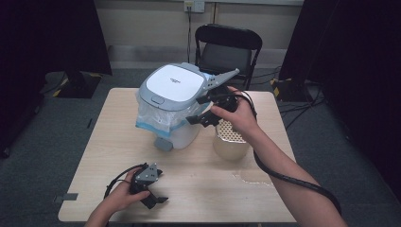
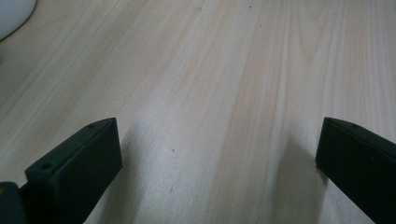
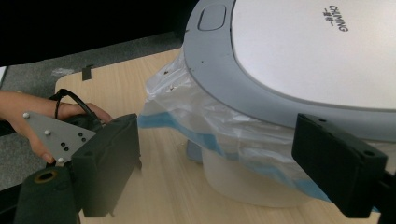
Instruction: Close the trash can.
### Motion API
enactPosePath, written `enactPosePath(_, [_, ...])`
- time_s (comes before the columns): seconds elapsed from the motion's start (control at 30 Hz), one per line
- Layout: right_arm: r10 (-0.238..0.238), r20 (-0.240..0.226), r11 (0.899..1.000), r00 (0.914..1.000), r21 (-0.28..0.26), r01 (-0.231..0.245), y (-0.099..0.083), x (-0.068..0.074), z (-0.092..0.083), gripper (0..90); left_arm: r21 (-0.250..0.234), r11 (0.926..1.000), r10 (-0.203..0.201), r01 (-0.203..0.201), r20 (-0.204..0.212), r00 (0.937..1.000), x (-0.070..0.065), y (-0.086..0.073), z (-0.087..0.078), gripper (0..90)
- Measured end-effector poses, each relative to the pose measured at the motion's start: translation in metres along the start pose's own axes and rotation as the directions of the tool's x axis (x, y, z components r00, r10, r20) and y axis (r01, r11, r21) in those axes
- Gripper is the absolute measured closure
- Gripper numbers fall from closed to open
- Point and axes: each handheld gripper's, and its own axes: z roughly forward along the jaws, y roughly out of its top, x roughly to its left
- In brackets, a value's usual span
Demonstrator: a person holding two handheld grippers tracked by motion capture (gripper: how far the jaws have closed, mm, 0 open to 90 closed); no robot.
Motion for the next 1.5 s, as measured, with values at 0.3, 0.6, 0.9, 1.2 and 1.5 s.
enactPosePath(0.3, [-0.011, -0.037, 1.0, 0.9992, 0.025, 0.012, -0.015, 0.008, 0.004, 14.8, -0.021, 0.9997, -0.011, 0.011, -0.002, 0.9999, -0.001, -0.001, 0.001, 0.0])
enactPosePath(0.6, [0.011, -0.06, 1.0, 0.9982, 0.024, -0.01, -0.039, 0.016, 0.01, 14.7, -0.015, 0.9999, -0.004, 0.004, -0.005, 1.0, -0.001, -0.001, 0.001, 0.0])
enactPosePath(0.9, [0.026, -0.07, 0.999, 0.9972, 0.027, -0.024, -0.057, 0.021, 0.017, 14.8, -0.017, 0.9999, -0.002, 0.002, -0.004, 1.0, 0.0, -0.001, 0.001, 0.0])
enactPosePath(1.2, [0.035, -0.088, 0.999, 0.9955, 0.044, -0.032, -0.069, 0.026, 0.024, 14.7, -0.017, 0.9998, -0.006, 0.006, -0.002, 1.0, -0.001, -0.001, 0.001, 0.0])
enactPosePath(1.5, [0.036, -0.107, 0.998, 0.9936, 0.059, -0.03, -0.085, 0.032, 0.036, 14.7, -0.016, 0.9998, -0.008, 0.008, 0.0, 1.0, -0.001, -0.001, 0.001, 0.0])
